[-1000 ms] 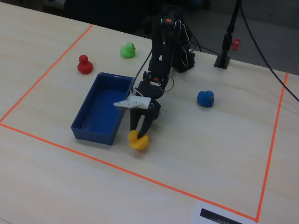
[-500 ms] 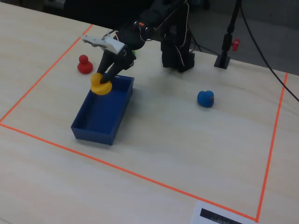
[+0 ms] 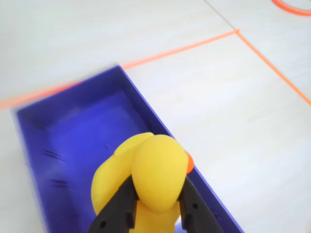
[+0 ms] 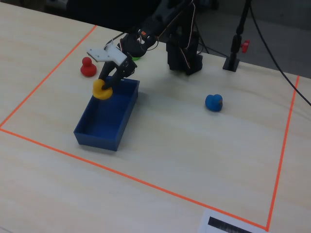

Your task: Grasp yellow duck and put it into box.

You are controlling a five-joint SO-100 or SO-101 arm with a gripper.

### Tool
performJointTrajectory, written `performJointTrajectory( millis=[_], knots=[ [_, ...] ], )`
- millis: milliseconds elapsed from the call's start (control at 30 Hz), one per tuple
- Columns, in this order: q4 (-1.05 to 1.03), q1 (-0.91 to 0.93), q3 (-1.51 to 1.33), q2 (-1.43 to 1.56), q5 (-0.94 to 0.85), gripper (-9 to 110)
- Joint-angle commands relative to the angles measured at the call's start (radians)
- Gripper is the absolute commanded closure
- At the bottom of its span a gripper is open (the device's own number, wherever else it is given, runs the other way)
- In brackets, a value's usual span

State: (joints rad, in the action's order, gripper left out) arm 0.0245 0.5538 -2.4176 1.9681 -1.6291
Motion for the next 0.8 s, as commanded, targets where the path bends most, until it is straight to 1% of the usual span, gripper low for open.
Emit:
performJointTrajectory(
  millis=[0,67,200,233,267,367,433,467,500,567,600,700,767],
  knots=[
    [0.023,0.021,0.002,-0.002,-0.048,101],
    [0.023,0.028,-0.011,-0.005,-0.058,98],
    [0.028,0.035,-0.037,-0.006,-0.071,83],
    [0.034,0.035,-0.043,-0.006,-0.071,76],
    [0.044,0.034,-0.048,-0.006,-0.069,74],
    [0.063,0.026,-0.049,-0.005,-0.054,70],
    [0.098,0.014,-0.049,-0.002,-0.014,72],
    [0.109,0.003,-0.043,0.006,0.018,75],
    [0.13,-0.015,-0.038,0.023,0.077,81],
    [0.107,-0.063,-0.005,0.089,0.207,96],
    [0.026,-0.091,0.037,0.135,0.275,101],
    [-0.37,-0.195,0.232,0.272,0.474,101],
    [-0.623,-0.295,0.316,0.362,0.531,101]
  ],
)
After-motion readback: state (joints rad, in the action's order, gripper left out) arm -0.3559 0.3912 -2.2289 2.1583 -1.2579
